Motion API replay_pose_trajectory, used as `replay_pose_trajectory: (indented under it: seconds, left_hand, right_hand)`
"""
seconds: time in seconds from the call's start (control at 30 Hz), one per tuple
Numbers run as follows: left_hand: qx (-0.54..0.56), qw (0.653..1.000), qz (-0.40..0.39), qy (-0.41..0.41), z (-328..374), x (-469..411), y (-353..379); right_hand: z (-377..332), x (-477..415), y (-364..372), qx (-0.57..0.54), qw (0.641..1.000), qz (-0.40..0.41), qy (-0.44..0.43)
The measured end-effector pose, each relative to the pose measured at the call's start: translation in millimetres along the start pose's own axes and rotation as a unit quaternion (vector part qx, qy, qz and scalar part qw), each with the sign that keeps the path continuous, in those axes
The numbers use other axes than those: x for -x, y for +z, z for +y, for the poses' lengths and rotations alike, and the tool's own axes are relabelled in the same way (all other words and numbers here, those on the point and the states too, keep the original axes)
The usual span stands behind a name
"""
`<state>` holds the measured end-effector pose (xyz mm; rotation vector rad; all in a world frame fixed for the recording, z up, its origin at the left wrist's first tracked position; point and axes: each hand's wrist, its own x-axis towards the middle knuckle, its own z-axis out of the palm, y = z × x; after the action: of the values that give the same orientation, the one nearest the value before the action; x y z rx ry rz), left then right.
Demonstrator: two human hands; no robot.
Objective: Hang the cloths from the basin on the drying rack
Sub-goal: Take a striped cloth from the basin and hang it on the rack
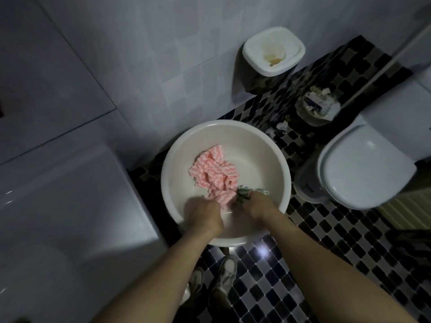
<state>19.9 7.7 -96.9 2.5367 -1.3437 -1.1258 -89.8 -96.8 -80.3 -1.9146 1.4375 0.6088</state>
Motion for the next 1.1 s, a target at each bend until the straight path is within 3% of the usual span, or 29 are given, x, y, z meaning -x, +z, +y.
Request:
replay_pose_trajectory:
  seconds: [0.1, 0.2, 0.23, 0.3, 0.37, 0.5, 0.57, 0.63, 0.7, 0.83, 0.93, 1.03, 1.1]
  left_hand:
    - [0.205, 0.976, 0.053, -0.049, 0, -7, -6]
    - [0.464, 0.881, 0.039, -0.081, 2, -2, -25]
    - [0.513, 0.854, 0.034, -0.079, 3, 2, -33]
    - [0.57, 0.818, 0.025, -0.068, 6, 11, -47]
    - [0.618, 0.784, 0.021, -0.06, 9, 20, -59]
    - [0.674, 0.736, 0.037, -0.044, 19, 40, -79]
    - [0.695, 0.718, 0.036, -0.037, 22, 54, -88]
    - [0.716, 0.697, 0.03, -0.036, 25, 66, -95]
    - [0.74, 0.671, 0.031, -0.039, 27, 79, -101]
    - [0.761, 0.645, 0.051, -0.051, 34, 101, -112]
    - [0.768, 0.638, 0.03, -0.038, 35, 115, -117]
    - [0.749, 0.662, -0.028, 0.014, 33, 136, -123]
    - [0.7, 0.708, -0.066, 0.062, 30, 149, -129]
  right_hand:
    - [7, -8, -2, -0.068, 0.995, 0.066, 0.042]
    - [14, -6, -6, -0.288, 0.944, 0.135, 0.082]
    - [16, -2, -9, -0.409, 0.899, 0.117, 0.102]
    - [21, 6, -15, -0.623, 0.772, 0.037, 0.12]
    - [25, 17, -19, -0.728, 0.677, -0.022, 0.108]
    - [26, 42, -28, -0.824, 0.556, -0.062, 0.09]
    - [20, 59, -31, -0.844, 0.528, -0.064, 0.067]
    - [12, 78, -35, -0.846, 0.527, -0.069, 0.041]
    - [1, 103, -42, -0.825, 0.56, -0.079, 0.001]
    - [-19, 157, -54, -0.675, 0.714, -0.094, -0.162]
    - [-33, 181, -49, -0.499, 0.834, -0.021, -0.233]
    - [-43, 201, -42, -0.458, 0.854, 0.086, -0.232]
    - [-41, 215, -42, -0.463, 0.851, 0.123, -0.217]
